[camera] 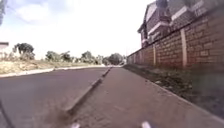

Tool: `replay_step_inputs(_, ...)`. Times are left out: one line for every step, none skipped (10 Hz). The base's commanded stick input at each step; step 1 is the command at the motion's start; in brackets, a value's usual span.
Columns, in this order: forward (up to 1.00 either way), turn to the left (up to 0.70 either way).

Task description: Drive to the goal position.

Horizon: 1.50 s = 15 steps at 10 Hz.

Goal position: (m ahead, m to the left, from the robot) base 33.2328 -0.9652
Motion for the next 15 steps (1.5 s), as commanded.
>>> replay_step_inputs(0.70, 0.00)
replay_step_inputs(0.70, 0.00)
replay_step_inputs(0.70, 0.00)
replay_step_inputs(0.70, 0.00)
replay_step_inputs(0.70, 0.00)
replay_step_inputs(0.70, 0.00)
replay_step_inputs(0.70, 0.00)
replay_step_inputs(0.70, 0.00)
replay_step_inputs(0.70, 0.00)
replay_step_inputs(0.70, 0.00)
replay_step_inputs(0.70, 0.00)
replay_step_inputs(0.70, 0.00)
replay_step_inputs(0.70, 0.00)
replay_step_inputs(0.70, 0.00)
replay_step_inputs(0.70, 0.00)
